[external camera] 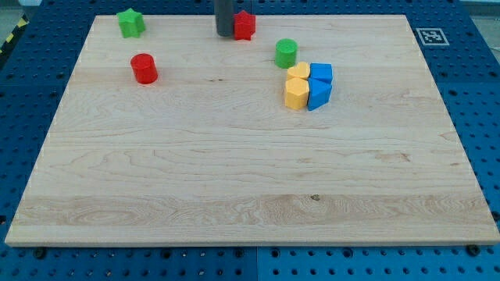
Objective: Move the yellow hexagon to the right of the blue triangle
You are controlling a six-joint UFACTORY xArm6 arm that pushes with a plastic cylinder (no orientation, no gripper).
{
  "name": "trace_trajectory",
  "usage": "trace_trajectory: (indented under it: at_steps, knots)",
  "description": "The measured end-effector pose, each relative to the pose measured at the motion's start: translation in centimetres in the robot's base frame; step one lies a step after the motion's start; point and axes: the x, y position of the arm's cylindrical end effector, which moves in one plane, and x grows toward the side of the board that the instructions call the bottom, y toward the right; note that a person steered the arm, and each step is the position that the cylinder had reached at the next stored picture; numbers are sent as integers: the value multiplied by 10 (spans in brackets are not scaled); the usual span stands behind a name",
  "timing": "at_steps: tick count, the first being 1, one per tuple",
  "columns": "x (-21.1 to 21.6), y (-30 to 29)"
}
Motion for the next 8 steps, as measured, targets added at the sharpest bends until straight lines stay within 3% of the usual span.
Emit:
trace_trajectory:
  at_steps: [1, 2, 3, 6, 8]
  knots:
    - [4, -8]
    - [43, -18]
    - [55, 3]
    - [59, 18]
    - [110, 40]
